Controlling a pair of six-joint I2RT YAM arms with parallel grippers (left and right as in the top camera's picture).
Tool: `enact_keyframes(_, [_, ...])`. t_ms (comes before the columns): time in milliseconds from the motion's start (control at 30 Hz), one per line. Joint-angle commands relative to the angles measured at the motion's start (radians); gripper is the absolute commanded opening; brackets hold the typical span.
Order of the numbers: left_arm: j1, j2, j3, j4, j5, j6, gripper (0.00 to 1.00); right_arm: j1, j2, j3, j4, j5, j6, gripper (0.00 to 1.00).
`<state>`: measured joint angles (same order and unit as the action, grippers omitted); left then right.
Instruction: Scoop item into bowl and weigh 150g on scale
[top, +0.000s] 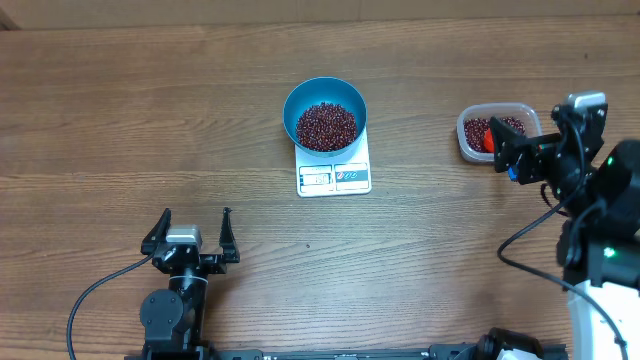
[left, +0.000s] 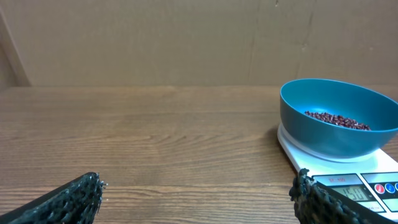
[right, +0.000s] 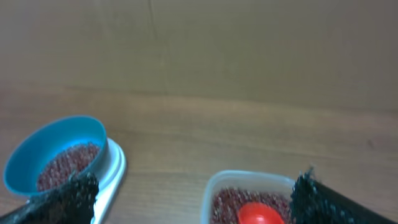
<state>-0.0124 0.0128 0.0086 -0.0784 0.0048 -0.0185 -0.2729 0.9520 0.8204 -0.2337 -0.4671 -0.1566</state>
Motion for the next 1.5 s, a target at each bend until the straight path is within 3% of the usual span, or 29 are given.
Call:
enact_keyframes(0, [0.006,-0.009,-0.004,0.0,0.011,0.019,0.99,0.005,-0.051,-0.105,0.101,-0.035,0.129,1.0])
enact_keyframes(300, [0.006,-0.009,-0.004,0.0,0.011,0.019,1.0,0.005,-0.201,-0.454,0.423,-0.02,0.237,1.0])
enact_keyframes(467, [0.006,-0.009,-0.004,0.001,0.011,0.019,1.0,0.013,-0.284,-0.568,0.505,0.028,0.29,1.0])
enact_keyframes(1100, [0.006,-0.009,-0.004,0.0,0.011,0.019,1.0,0.163,-0.637,-0.811,0.452,0.258,0.328,1.0])
enact_keyframes(1467, [0.006,-0.009,-0.004,0.0,0.011,0.019,0.99,0.175,-0.804,-0.813,0.161,0.296,0.343,1.0])
